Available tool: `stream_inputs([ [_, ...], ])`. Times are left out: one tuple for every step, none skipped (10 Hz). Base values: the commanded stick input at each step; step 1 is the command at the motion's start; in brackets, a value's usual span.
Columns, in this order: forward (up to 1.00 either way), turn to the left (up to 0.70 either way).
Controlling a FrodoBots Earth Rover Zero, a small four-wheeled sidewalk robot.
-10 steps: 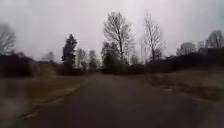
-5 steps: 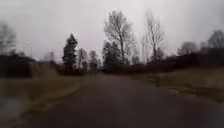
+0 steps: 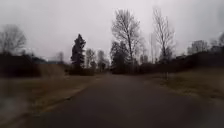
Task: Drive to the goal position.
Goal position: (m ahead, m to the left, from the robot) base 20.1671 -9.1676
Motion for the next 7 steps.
stream_inputs([
  [0.68,0.00],
  [0.68,0.00],
  [0.68,0.00],
  [0.68,0.00],
  [0.68,0.00],
  [0.68,0.00],
  [0.68,0.00],
])
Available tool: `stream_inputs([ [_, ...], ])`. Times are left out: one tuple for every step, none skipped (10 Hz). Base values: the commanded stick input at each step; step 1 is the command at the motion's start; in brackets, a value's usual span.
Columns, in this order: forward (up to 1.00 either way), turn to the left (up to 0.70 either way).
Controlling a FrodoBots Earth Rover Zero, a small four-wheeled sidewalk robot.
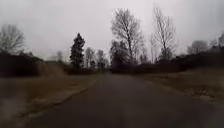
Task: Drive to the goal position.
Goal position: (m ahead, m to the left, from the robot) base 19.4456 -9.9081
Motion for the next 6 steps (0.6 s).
stream_inputs([
  [0.68,0.00],
  [0.68,0.00],
  [0.68,0.17],
  [0.68,0.34],
  [0.68,0.34],
  [0.68,0.18],
])
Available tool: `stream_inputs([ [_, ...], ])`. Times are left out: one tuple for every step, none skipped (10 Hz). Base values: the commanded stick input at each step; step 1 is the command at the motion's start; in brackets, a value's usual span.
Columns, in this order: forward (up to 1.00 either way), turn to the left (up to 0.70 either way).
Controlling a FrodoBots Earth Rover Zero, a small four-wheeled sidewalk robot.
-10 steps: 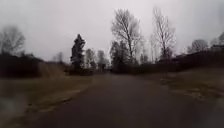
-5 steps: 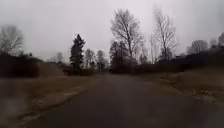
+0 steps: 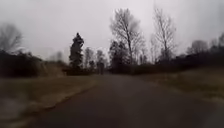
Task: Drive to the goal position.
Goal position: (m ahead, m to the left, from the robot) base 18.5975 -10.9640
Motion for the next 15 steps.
stream_inputs([
  [0.68,0.00],
  [0.68,0.00],
  [0.68,0.00],
  [0.68,0.00],
  [0.68,0.00],
  [0.68,0.00],
  [0.68,0.00],
  [0.68,0.00],
  [0.68,0.00],
  [0.68,0.00],
  [0.68,0.00],
  [0.68,0.00],
  [0.68,0.00],
  [0.68,0.00],
  [0.68,0.00],
])
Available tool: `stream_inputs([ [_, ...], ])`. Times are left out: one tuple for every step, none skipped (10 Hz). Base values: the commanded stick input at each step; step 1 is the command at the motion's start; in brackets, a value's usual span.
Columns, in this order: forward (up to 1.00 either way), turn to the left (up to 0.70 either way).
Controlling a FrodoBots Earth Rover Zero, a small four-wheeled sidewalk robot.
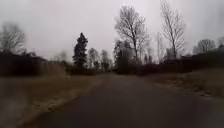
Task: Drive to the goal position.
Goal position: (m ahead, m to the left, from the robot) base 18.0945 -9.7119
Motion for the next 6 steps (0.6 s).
stream_inputs([
  [0.68,0.00],
  [0.67,0.00],
  [0.67,0.00],
  [0.67,0.00],
  [0.67,0.00],
  [0.67,0.00],
])
